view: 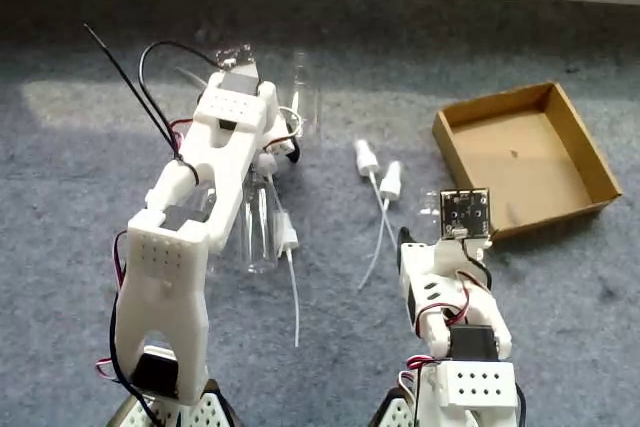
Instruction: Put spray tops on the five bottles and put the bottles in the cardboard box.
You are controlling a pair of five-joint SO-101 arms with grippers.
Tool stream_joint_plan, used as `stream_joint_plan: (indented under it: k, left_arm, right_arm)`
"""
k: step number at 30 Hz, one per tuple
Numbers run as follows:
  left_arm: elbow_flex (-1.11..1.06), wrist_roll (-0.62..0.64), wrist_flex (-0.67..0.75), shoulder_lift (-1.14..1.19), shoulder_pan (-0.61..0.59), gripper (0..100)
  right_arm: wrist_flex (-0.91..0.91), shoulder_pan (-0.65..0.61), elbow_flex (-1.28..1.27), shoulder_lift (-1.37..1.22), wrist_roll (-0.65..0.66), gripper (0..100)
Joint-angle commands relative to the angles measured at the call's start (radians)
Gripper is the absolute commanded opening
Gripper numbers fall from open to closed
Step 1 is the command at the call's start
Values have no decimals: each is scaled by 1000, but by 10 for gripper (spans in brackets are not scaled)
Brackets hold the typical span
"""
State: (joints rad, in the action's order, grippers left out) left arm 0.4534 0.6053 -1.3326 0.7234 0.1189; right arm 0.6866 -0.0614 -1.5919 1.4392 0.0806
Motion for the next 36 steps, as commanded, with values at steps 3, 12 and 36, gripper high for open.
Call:
stream_joint_plan:
  k: [3,12,36]
  left_arm:
    - [79,12,-6,-5,-16,245]
    - [82,6,-6,-4,-21,55]
    - [435,3,-198,-15,-15,37]
  right_arm:
    - [-7,10,1,-2,3,32]
    - [-7,10,1,-2,3,32]
    - [-12,10,-1,-1,3,32]
